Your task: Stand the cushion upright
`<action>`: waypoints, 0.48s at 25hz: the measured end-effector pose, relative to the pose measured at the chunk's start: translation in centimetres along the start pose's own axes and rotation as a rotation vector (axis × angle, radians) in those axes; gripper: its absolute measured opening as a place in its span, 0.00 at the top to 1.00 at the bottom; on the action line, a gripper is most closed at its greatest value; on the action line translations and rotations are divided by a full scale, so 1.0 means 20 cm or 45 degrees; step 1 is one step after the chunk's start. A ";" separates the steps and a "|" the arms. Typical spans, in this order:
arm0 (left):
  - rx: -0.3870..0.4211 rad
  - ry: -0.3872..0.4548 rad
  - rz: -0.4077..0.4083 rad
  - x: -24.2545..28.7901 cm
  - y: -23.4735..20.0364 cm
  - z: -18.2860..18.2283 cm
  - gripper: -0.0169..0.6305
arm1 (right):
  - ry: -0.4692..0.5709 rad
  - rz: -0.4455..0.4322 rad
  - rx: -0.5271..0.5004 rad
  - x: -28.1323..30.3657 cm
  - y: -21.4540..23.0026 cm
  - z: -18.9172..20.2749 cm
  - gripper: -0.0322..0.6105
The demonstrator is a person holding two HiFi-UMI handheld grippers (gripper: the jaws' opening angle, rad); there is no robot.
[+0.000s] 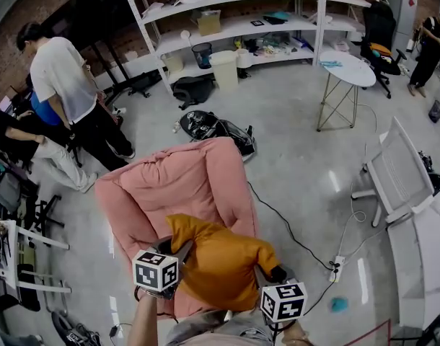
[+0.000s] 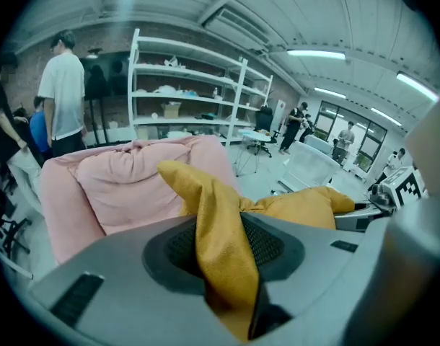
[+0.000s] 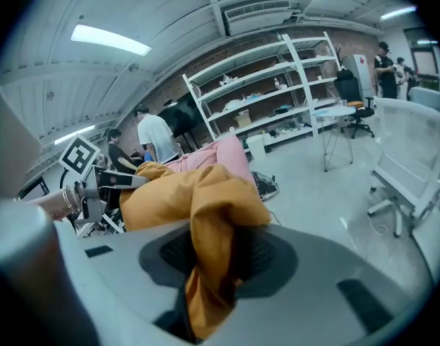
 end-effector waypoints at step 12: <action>-0.184 0.067 -0.079 -0.17 -0.32 0.12 0.77 | -0.029 -0.041 -0.112 0.18 -0.25 -0.06 0.74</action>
Point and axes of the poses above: the fingertips, and each gripper's own axes: x forward along the fingers, y to its right, z out of its underside, the point moved 1 cm from there along -x, backward along the fingers, and after that the axes turned 12 degrees about -z, right-handed, at the moved point
